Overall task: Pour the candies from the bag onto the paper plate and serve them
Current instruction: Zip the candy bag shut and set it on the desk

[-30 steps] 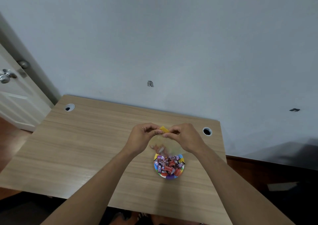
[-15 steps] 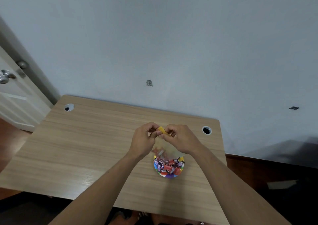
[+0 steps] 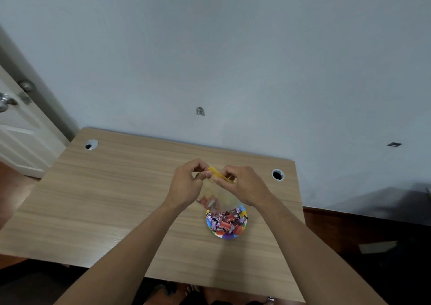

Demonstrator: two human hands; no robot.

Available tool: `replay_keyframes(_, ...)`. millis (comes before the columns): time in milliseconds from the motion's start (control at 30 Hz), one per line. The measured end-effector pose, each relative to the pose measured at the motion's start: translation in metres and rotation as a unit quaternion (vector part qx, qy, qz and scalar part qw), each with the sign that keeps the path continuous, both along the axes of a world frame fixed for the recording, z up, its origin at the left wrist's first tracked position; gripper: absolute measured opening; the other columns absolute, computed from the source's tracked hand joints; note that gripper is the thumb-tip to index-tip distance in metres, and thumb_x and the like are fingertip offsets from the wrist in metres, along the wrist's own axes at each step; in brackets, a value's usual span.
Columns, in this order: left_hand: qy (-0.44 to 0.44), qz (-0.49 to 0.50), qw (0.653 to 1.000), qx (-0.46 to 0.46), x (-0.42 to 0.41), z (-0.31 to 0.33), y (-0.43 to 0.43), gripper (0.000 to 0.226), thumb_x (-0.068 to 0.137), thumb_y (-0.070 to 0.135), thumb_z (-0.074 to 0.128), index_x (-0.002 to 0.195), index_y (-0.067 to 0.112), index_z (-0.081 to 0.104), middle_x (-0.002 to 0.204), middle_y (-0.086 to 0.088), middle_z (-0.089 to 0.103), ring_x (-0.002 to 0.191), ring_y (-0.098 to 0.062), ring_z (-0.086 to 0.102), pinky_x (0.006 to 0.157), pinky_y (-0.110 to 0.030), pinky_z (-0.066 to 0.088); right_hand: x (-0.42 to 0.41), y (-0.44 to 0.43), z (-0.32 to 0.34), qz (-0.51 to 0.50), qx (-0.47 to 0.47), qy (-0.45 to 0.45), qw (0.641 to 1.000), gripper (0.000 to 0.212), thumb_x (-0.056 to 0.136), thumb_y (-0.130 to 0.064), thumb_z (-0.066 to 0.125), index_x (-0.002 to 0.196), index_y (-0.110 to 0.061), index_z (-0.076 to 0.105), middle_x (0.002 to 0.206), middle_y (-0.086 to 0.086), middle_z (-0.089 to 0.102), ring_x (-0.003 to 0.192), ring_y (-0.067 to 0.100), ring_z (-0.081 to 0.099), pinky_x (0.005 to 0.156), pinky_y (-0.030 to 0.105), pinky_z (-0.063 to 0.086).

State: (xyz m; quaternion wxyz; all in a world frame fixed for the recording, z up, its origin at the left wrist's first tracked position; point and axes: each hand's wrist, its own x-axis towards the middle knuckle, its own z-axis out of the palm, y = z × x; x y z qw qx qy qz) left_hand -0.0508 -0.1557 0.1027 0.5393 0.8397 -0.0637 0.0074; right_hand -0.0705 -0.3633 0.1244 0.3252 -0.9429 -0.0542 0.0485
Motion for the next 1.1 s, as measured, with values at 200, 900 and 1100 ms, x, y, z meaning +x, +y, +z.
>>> replay_keyframes(200, 0.012, 0.024, 0.999, -0.020, 0.011, 0.007, 0.015, 0.023, 0.089, 0.008, 0.080, 0.075, 0.026, 0.072, 0.079, 0.007, 0.078, 0.080, 0.003, 0.069, 0.075, -0.010, 0.047, 0.002, -0.004, 0.000, -0.003, -0.039, -0.003, 0.999, 0.035, 0.093, -0.065, 0.068, 0.092, -0.031, 0.075, 0.085, -0.009, 0.079, 0.054, 0.000, 0.053, 0.057, 0.030, 0.040)
replay_keyframes(900, 0.099, 0.136, 0.981, -0.092, 0.022, -0.028, 0.086, 0.007, 0.096, 0.003, 0.074, 0.091, 0.001, 0.078, 0.099, -0.022, 0.082, 0.091, -0.020, 0.069, 0.092, -0.038, 0.053, -0.008, -0.011, -0.025, 0.060, -0.152, 0.027, 0.986, 0.043, 0.104, -0.061, 0.058, 0.092, -0.022, 0.070, 0.086, -0.008, 0.075, 0.080, 0.017, 0.069, 0.070, 0.042, 0.057)
replay_keyframes(1100, 0.128, 0.154, 0.976, -0.086, 0.009, -0.049, 0.110, 0.013, 0.096, 0.005, 0.075, 0.084, 0.009, 0.078, 0.095, -0.021, 0.082, 0.087, -0.020, 0.069, 0.089, -0.037, 0.052, -0.001, 0.014, -0.044, 0.099, -0.234, 0.027, 0.967, 0.048, 0.108, -0.061, 0.047, 0.103, -0.018, 0.067, 0.098, 0.004, 0.076, 0.094, 0.029, 0.069, 0.072, 0.040, 0.047)
